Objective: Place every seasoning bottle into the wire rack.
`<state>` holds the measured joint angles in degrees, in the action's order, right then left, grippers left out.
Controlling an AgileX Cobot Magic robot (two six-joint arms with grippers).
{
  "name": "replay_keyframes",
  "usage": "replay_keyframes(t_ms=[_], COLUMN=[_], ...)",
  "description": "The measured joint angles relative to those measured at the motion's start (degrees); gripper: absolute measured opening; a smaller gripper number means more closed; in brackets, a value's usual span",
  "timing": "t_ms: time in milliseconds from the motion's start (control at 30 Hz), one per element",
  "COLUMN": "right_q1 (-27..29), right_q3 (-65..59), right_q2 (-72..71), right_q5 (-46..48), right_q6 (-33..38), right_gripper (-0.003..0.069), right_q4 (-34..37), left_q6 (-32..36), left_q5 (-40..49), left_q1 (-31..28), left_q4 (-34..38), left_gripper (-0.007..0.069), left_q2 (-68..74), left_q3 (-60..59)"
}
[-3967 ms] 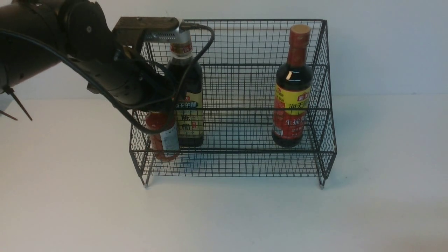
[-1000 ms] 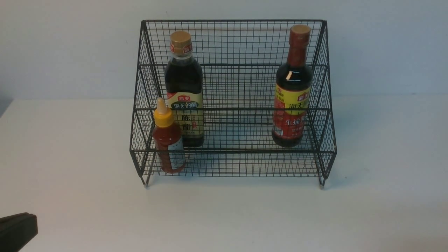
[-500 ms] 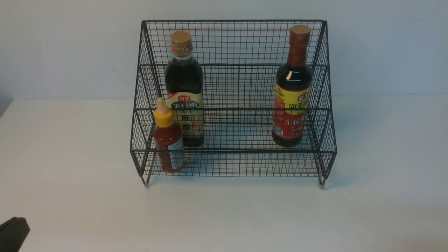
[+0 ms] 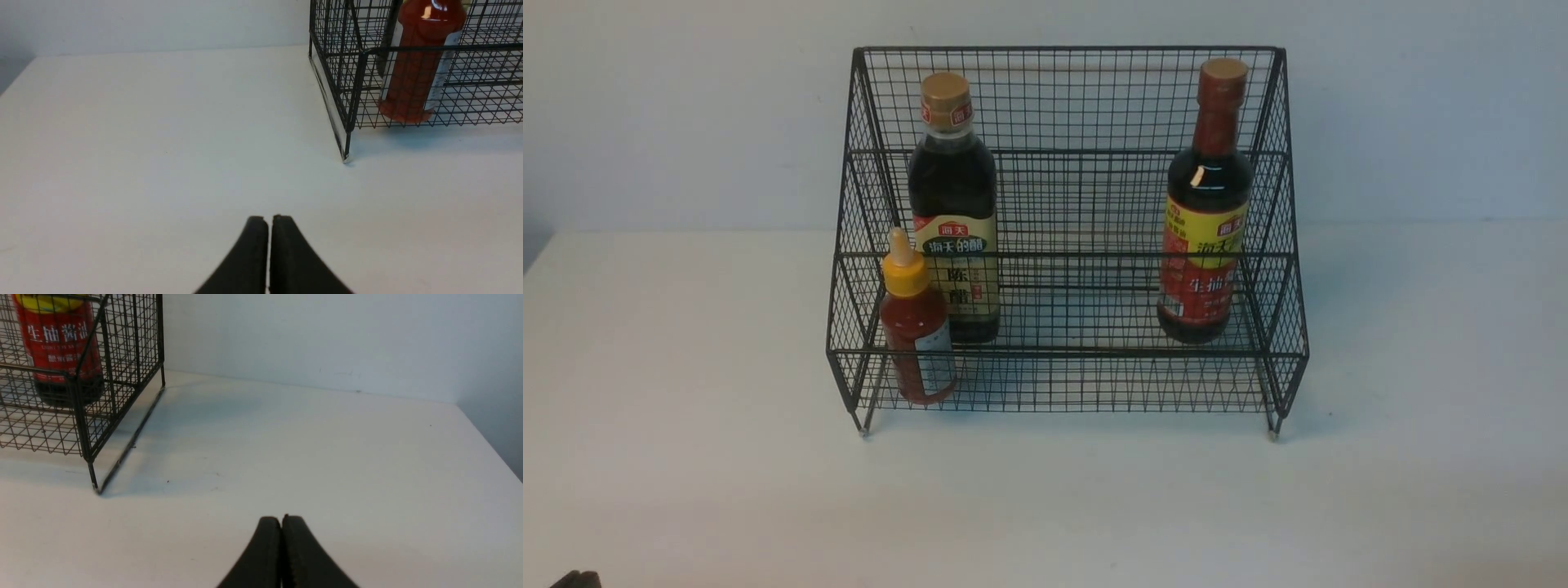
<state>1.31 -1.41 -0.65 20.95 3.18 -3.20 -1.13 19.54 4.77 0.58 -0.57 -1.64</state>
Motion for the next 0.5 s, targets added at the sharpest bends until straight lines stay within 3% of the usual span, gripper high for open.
replay_keyframes(t_ms=[500], right_q1=[0.0], right_q3=[0.0], right_q2=[0.0], right_q5=[0.0], right_q6=[0.0], right_gripper=[-0.0015], right_q4=[0.0], left_q6=[1.1], left_q5=[1.6], left_q1=[-4.1], left_q4=[-0.1], left_gripper=[-0.0005], left_q2=[0.0], left_q3=[0.0])
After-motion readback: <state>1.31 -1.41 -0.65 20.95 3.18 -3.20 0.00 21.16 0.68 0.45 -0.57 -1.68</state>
